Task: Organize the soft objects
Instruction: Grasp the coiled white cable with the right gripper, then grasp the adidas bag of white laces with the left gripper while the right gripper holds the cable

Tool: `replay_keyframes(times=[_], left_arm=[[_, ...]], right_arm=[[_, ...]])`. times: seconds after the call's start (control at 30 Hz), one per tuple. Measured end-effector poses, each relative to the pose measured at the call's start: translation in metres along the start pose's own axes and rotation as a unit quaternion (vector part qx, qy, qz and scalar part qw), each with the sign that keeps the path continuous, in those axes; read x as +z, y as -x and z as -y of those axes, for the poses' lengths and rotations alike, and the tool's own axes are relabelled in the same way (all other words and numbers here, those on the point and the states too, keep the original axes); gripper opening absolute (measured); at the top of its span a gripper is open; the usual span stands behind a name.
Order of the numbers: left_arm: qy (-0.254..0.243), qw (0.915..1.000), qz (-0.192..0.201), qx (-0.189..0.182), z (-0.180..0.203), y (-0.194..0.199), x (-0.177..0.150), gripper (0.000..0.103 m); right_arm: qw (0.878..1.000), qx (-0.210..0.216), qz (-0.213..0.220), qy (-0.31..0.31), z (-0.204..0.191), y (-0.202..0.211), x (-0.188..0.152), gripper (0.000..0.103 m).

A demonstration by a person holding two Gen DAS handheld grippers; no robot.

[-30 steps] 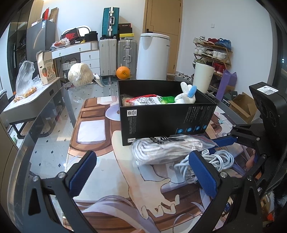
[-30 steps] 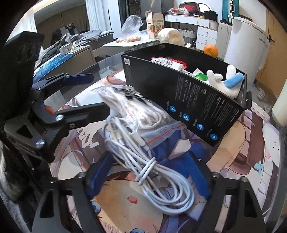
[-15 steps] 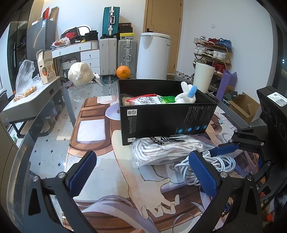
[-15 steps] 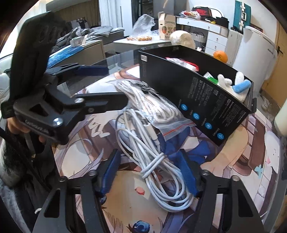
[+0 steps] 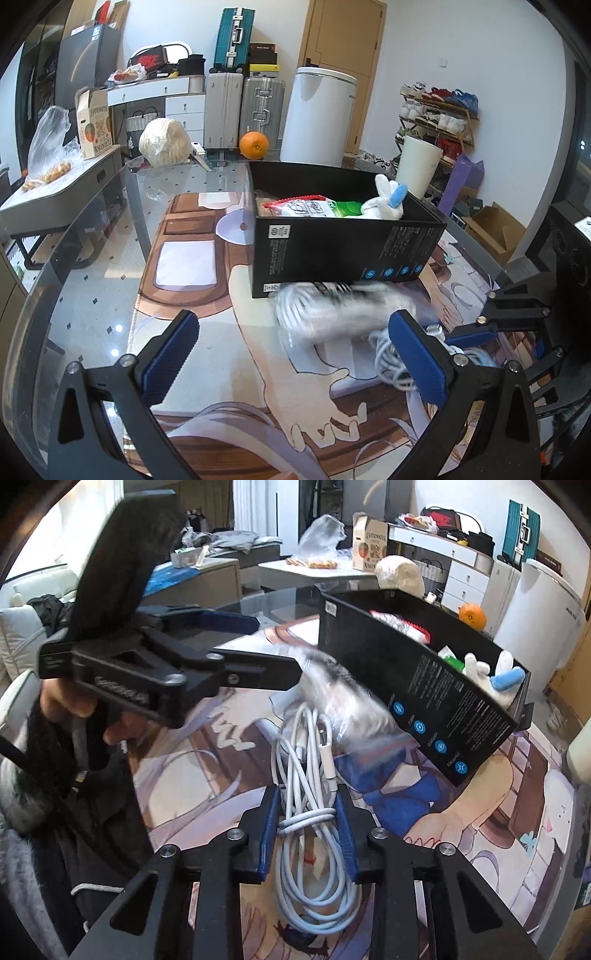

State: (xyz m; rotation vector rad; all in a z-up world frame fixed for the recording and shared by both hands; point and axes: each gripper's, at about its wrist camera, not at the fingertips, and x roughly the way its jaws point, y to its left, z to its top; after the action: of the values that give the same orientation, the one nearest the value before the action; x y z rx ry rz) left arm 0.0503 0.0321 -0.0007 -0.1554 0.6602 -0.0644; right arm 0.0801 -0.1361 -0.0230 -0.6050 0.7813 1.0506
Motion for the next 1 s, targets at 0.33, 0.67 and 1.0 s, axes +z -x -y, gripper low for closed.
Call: replay_keyframes(times=[0.33, 0.67, 1.0], left_arm=[[-0.007, 1.0000, -0.005, 0.000, 0.002, -0.001, 0.000, 0.103], [-0.030, 0.9992, -0.021, 0.016, 0.011, -0.006, 0.000, 0.103], [-0.082, 0.9936, -0.070, 0.032, 0.042, -0.022, 0.001, 0.103]], right_arm=[[0.999, 0.017, 0.050, 0.014, 0.001, 0.043, -0.008, 0.029], [0.995, -0.027, 0.094, -0.036, 0.029, 0.073, -0.012, 0.029], [0.988, -0.053, 0.116, -0.084, 0.049, 0.080, -0.008, 0.029]])
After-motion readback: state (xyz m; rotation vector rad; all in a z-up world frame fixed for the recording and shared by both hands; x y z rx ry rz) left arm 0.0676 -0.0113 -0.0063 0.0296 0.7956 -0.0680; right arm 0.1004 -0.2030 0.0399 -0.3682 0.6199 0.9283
